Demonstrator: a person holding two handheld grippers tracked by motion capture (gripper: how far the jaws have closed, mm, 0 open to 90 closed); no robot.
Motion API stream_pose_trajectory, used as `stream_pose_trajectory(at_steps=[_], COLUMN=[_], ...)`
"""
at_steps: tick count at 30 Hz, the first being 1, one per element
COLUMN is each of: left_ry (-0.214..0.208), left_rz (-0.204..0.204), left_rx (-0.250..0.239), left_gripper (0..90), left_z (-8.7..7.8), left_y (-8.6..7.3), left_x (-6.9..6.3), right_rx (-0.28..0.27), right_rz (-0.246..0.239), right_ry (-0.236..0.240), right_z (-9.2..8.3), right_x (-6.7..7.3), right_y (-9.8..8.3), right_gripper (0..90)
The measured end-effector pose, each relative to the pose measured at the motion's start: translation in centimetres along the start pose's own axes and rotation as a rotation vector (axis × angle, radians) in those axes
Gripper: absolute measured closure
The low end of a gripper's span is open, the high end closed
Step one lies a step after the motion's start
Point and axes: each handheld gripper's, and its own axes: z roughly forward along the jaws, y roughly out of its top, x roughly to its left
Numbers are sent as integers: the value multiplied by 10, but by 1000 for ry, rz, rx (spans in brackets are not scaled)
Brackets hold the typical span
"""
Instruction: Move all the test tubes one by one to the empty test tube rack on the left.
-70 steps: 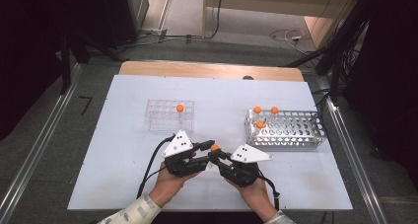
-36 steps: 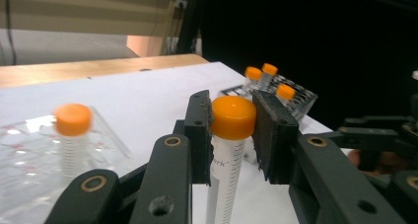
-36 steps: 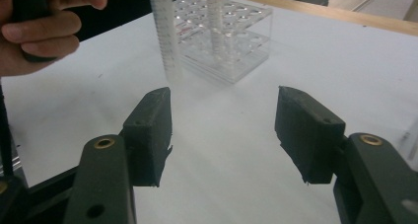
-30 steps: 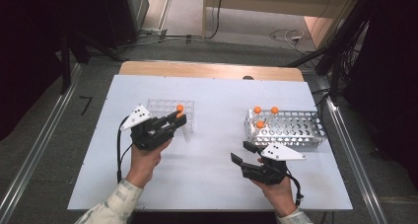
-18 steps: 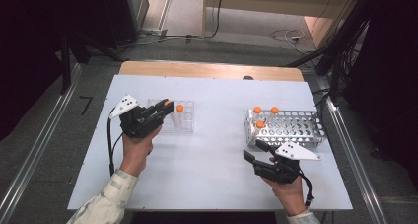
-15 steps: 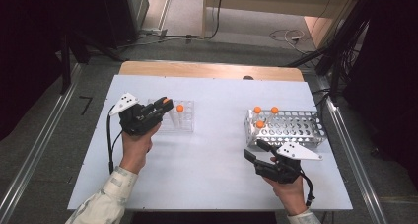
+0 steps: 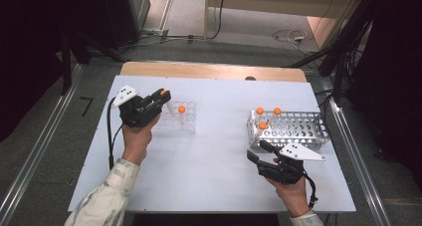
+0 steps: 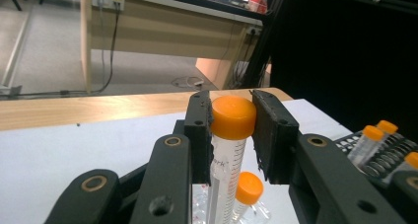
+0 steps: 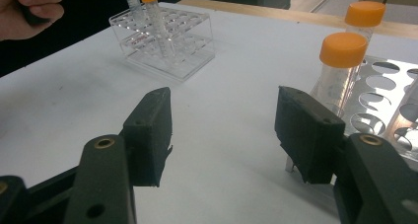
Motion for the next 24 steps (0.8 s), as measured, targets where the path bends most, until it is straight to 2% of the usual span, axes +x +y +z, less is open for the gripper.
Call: stream_pose_trajectory(at_steps=[9, 12, 18, 24], left_ry=[24, 29, 26, 29], left_rz=[19, 39, 50, 90], left_rx=[7, 6, 14, 33], left_gripper=[696, 696, 695, 694], left_z=[6, 7, 10, 13], left_y=[-2, -3, -4, -9], left_x=[1, 0, -2, -6], right_rx=[-4, -4, 0, -1], right_rz=[-2, -1, 4, 5], right_ry=[1, 1, -1, -1], right_z=[0, 0, 0, 0], right_x=[-1, -1, -1, -2], right_y=[0, 0, 0, -1], right_gripper=[381, 384, 385, 385])
